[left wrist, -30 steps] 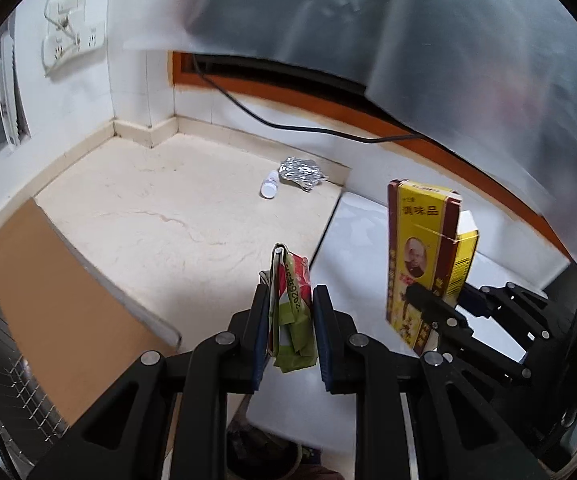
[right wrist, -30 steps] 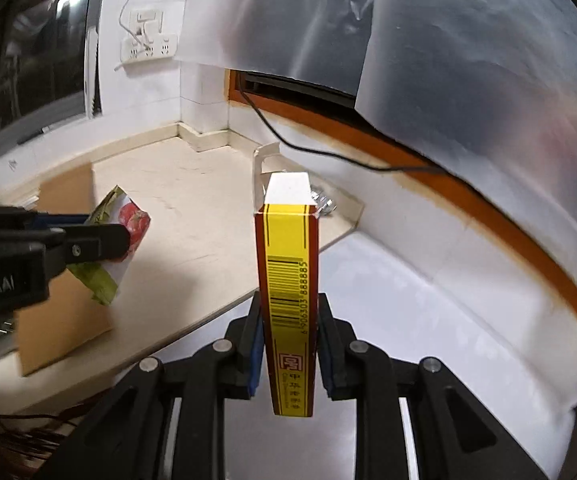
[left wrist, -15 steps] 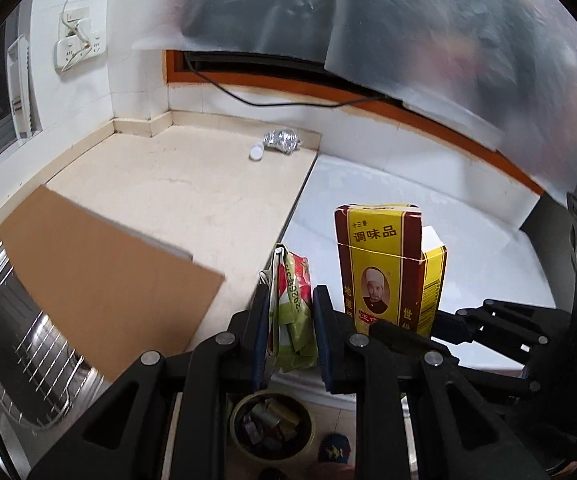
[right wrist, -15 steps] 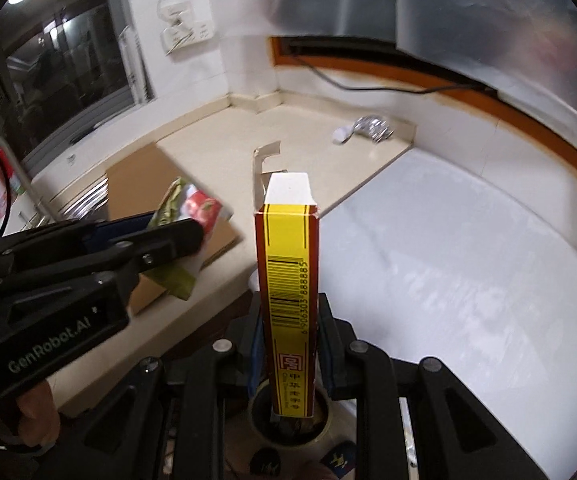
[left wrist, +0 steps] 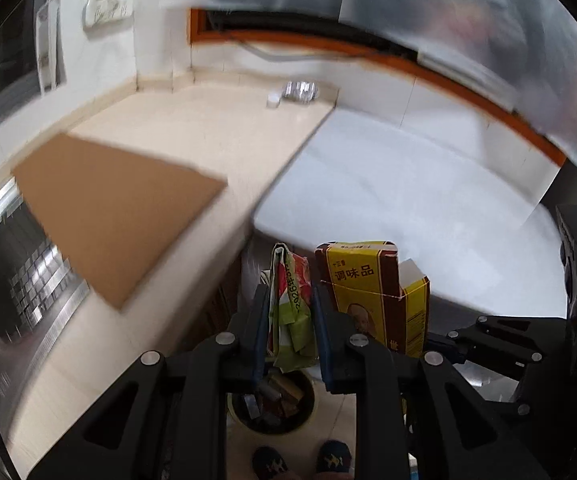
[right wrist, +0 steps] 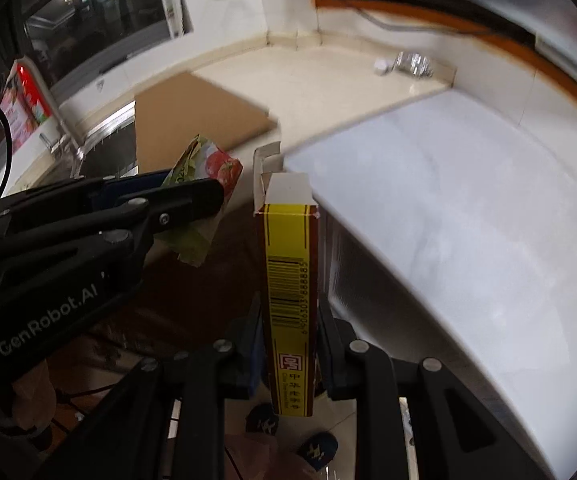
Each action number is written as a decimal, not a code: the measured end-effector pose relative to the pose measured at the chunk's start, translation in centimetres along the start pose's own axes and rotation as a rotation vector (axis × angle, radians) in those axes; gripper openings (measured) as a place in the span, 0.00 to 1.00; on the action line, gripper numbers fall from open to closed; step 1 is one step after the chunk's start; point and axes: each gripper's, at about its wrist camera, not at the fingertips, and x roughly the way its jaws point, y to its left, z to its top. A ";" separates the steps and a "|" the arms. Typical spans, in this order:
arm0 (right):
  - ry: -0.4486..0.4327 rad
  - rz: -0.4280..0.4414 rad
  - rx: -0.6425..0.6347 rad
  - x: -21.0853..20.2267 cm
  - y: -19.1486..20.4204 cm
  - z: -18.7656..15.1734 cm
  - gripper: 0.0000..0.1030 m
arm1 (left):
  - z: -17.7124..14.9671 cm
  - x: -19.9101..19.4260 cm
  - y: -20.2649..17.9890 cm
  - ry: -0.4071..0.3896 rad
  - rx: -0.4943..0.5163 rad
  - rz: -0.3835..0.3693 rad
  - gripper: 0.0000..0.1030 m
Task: Collect trash
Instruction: 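Carry the wrapper and seasoning box down to the floor bin, then open the left gripper over the bin while the right releases the seasoning box, then raise both tools from the bin back over the countertop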
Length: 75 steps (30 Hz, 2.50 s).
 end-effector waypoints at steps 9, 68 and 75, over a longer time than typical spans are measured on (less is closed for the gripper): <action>0.152 0.071 0.004 7.8 -1.4 -7.1 0.22 | -8.0 6.4 -0.5 0.128 -0.060 0.056 0.19; -0.079 0.015 -0.064 2.2 -2.5 -7.4 0.53 | -6.0 5.3 -2.4 -0.037 0.075 0.122 0.95; -0.187 0.001 -0.096 -6.3 -3.0 -3.3 0.53 | -0.3 -0.6 -4.8 -0.140 0.088 0.129 0.96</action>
